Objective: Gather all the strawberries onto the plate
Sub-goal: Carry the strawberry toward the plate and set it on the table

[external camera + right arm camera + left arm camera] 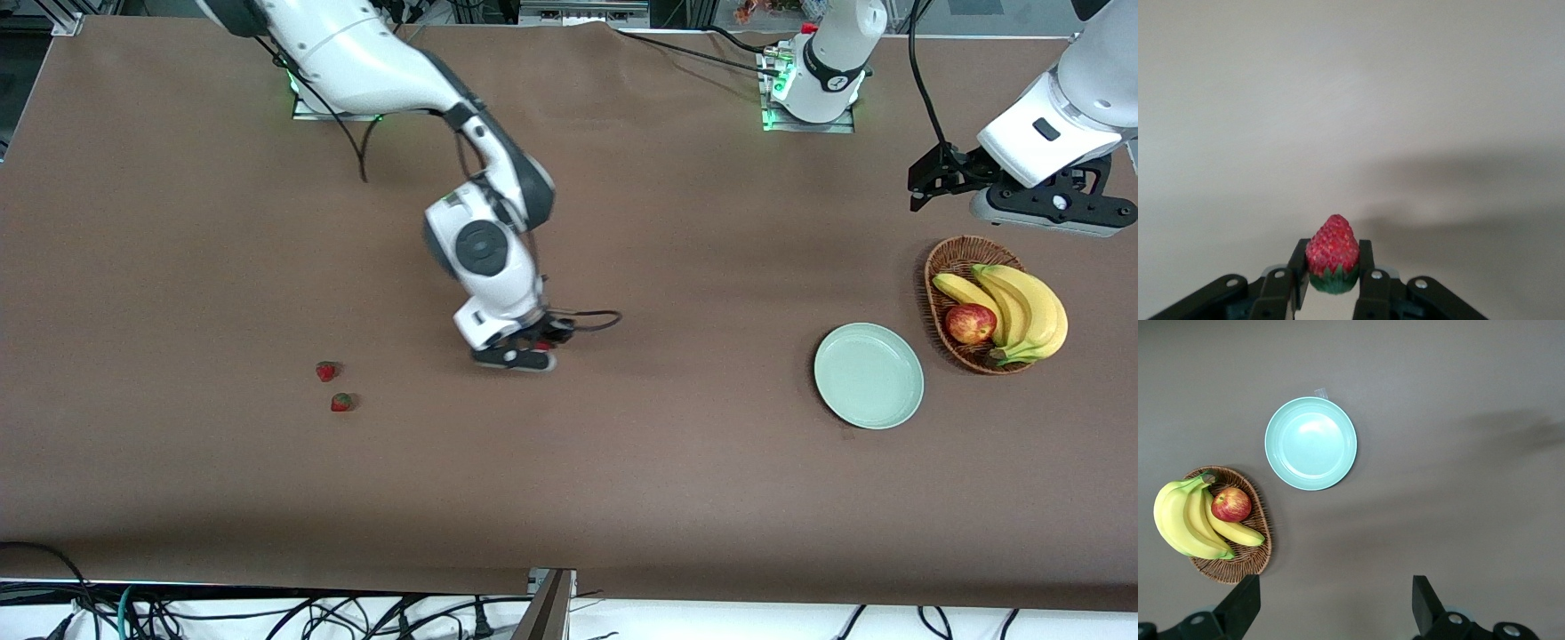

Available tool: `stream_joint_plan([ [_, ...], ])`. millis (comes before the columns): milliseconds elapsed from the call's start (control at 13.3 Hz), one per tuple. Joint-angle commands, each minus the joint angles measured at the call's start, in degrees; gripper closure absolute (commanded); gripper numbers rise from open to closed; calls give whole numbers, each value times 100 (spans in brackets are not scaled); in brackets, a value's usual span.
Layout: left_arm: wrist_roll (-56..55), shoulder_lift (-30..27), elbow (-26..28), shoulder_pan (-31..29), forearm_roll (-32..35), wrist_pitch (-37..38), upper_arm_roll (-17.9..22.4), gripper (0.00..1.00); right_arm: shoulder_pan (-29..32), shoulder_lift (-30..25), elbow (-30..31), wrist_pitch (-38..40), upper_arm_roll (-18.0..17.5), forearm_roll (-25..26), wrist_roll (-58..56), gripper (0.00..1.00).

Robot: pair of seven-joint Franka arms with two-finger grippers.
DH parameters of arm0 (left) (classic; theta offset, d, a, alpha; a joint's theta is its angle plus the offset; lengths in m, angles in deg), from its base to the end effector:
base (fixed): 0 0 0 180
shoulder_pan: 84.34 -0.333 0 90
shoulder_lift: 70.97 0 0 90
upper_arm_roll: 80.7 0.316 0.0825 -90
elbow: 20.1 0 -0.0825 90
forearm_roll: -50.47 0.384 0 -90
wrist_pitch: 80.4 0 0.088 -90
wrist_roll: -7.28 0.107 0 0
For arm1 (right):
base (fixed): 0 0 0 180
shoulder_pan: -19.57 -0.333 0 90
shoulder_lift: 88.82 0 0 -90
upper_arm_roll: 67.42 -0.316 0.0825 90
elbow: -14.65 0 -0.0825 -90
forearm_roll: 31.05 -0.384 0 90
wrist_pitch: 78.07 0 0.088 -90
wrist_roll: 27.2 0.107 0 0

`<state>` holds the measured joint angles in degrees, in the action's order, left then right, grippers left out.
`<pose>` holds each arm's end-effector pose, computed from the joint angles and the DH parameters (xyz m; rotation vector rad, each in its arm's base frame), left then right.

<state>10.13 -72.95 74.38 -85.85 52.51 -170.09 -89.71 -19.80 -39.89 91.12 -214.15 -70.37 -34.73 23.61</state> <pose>0.5372 -0.0683 0.6060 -3.0850 0.2801 0.0740 0.5676 0.5048 0.2350 -2.9288 0.3110 -0.0979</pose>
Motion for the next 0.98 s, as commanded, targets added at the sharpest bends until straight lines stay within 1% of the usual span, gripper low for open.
stream_joint_plan([
  [0, 13, 93, -219, -6, -125, 136, -4, 0, -553, 696, -607, -619, 84, -63, 971, 83],
  [150, 13, 93, -219, -6, -125, 136, -13, 0, -879, 846, -607, -1156, 110, -45, 1656, 82],
  [226, 13, 93, -219, -6, -125, 136, -13, 0, -924, 864, -607, -1254, 119, -54, 1842, 75],
  [301, 13, 93, -219, -6, -125, 136, -13, 0, -950, 847, -625, -1264, 102, -54, 1931, 66],
  [376, 13, 93, -219, -6, -125, 136, -13, 0, -1011, 812, -642, -1255, 101, -54, 2071, 52],
  [527, 13, 93, -219, -6, -125, 136, -13, 0, -1082, 715, -642, -1220, 128, -36, 2257, 15],
  [602, 13, 93, -219, -6, -125, 136, -4, 0, -1056, 602, -634, -1176, 136, -28, 2205, 1],
  [677, 13, 93, -219, -6, -125, 136, -4, 0, -1004, 496, -599, -941, 154, 7, 2126, 1],
  [752, 13, 93, -219, -6, -125, 136, -13, 0, -908, 338, -607, -538, 198, 34, 1951, 1],
  [903, 13, 93, -219, -6, -125, 136, -13, 0, -697, 5, -581, 279, 346, 52, 1102, 1],
])
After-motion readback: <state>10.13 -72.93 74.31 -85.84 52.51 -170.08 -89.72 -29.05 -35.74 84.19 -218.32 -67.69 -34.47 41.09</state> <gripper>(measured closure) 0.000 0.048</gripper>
